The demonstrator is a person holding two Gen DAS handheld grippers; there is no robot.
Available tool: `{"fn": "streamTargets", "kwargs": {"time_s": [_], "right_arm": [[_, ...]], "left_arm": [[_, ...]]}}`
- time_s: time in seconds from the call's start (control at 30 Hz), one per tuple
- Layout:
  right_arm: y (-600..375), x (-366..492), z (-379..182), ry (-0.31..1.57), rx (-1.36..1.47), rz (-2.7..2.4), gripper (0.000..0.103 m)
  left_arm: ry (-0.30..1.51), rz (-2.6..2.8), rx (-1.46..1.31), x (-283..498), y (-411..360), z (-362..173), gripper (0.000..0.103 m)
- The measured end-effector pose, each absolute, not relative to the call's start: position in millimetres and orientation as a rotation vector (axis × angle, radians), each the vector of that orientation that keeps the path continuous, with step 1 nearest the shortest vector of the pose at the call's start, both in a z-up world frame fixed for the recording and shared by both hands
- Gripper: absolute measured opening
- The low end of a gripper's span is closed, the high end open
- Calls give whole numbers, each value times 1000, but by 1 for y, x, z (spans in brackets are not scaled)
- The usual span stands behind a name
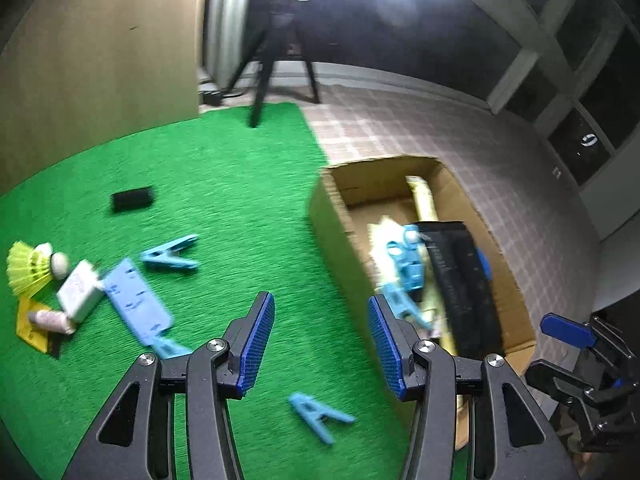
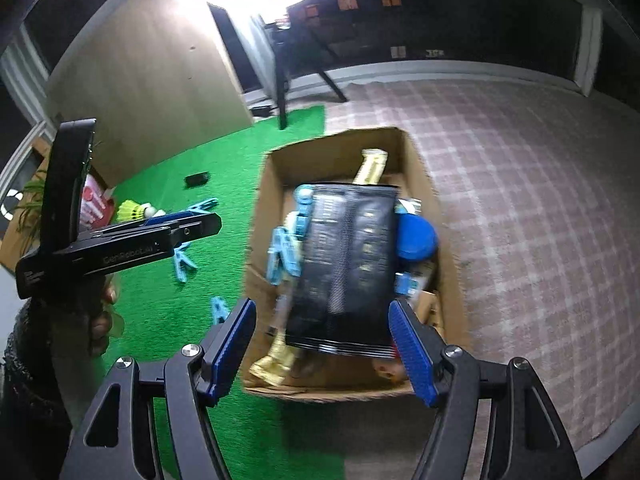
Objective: Organize objects
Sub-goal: 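Carry both clothespins over the cardboard box and open both tools, then move both open tools back over the mat toward the remaining items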
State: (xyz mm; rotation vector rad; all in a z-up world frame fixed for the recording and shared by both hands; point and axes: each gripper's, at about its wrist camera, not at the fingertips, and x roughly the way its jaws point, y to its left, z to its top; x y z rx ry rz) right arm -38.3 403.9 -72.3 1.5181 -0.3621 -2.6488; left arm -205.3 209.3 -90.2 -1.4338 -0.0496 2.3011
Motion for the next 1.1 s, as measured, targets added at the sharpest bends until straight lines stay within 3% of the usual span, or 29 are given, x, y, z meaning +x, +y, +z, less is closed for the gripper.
{"fn": "streamTargets", "kwargs": {"time_s": [0.67,0.73,1.1], "right_arm": [[258,-100,-92,-66,1535,-2391,65],[242,-109,-99,-17,1553,-2369,65],[196,-145,-134,176,1634,-2287,65]], "left_arm": [[-221,2476,-1623,-221,24,-121,53],[-237,2485,-1632,-223,7,-125,58],[30,2506,-1608,-236,-15,-147,68]]}}
